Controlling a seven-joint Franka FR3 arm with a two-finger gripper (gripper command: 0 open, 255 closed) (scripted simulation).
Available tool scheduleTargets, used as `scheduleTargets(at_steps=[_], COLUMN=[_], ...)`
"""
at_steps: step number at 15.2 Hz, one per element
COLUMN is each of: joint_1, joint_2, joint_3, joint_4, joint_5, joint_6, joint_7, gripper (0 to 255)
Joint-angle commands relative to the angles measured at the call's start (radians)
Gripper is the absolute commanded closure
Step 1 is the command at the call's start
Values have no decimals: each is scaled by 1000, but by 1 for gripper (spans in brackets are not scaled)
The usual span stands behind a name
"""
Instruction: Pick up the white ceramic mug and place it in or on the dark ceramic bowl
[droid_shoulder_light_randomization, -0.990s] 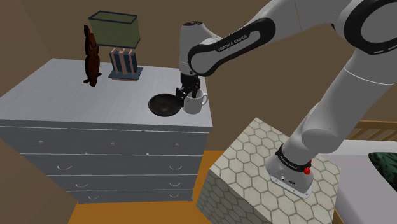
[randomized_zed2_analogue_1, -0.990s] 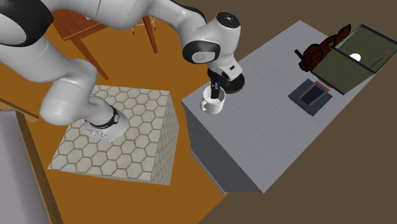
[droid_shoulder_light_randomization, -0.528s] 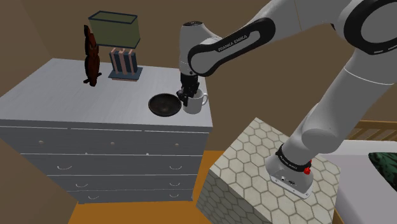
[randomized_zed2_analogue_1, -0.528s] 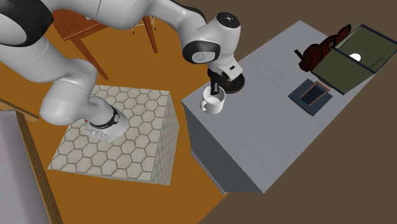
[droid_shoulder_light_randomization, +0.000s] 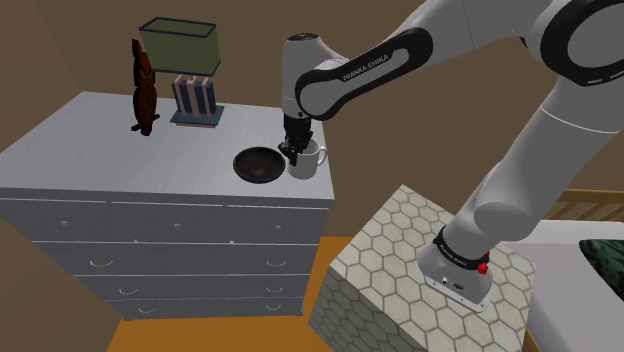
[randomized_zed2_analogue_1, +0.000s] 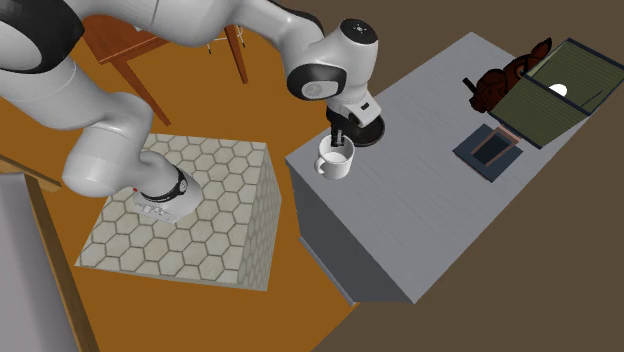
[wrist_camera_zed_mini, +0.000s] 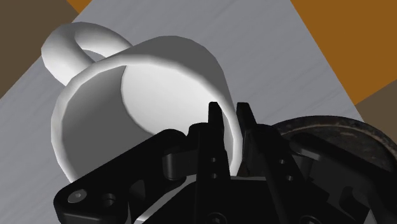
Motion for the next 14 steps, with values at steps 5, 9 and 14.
scheduleTargets(at_steps=[5, 9, 14], joint_1=[-2, -3, -4], joint_2=[-37, -63, -90], joint_3=[0, 0, -1], joint_4=[29, 56, 95], joint_5=[13, 21, 30], joint_6=[-65, -117, -183], joint_7=[-9, -14, -20], gripper=[255, 255, 255])
